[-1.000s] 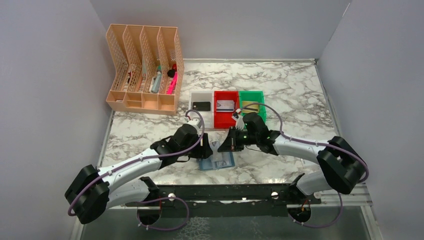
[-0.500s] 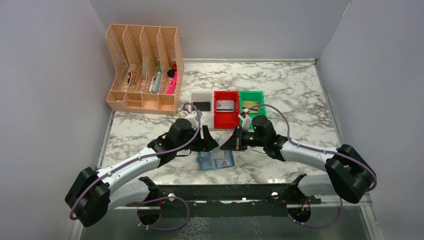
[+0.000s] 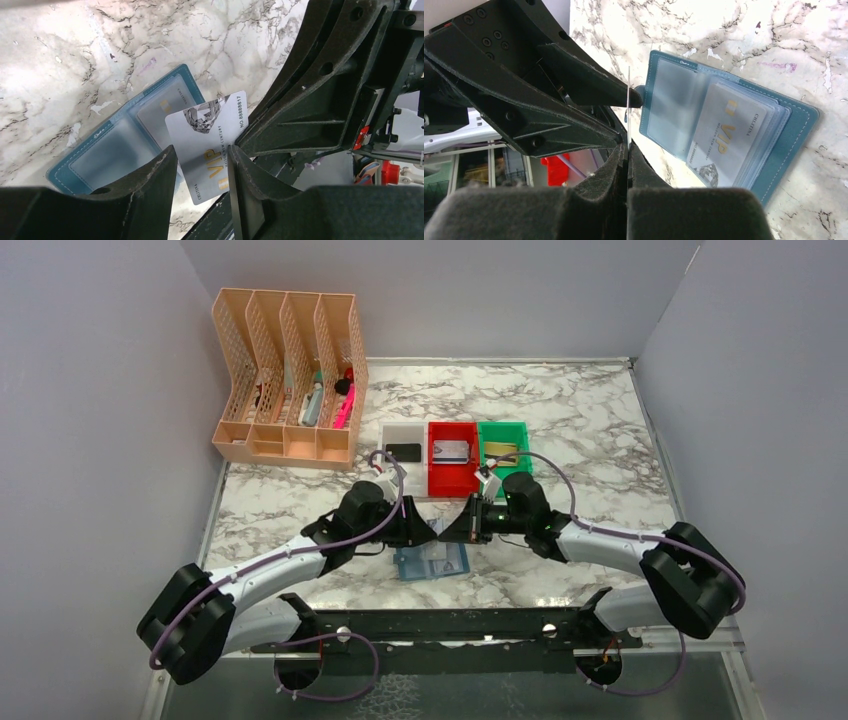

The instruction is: Take the credit cards out of the card holder

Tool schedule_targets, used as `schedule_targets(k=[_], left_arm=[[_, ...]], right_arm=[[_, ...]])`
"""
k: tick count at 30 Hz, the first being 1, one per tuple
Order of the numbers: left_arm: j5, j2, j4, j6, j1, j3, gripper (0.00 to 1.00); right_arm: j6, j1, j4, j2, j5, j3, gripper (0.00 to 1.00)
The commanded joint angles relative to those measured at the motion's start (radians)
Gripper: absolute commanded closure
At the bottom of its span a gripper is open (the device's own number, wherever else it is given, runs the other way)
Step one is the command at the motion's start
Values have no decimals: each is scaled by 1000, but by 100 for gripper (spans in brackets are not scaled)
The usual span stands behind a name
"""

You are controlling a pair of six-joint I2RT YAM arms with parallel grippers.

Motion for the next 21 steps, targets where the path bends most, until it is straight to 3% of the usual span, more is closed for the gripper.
schedule_targets(k=[1,10,15,21], left_arm=[[76,-1,91,-27,-8,-1,57],[78,6,112,-41,-7,-15,60],[61,0,81,-32,-8,-5,60],[-97,-42,-117,36,-8,34,49]], right_arm=[[23,2,63,22,-24,-5,94],[29,2,41,47,-15,5,89],[22,2,16,29,14,2,96],[-103,2,-278,-53,223,98,99]])
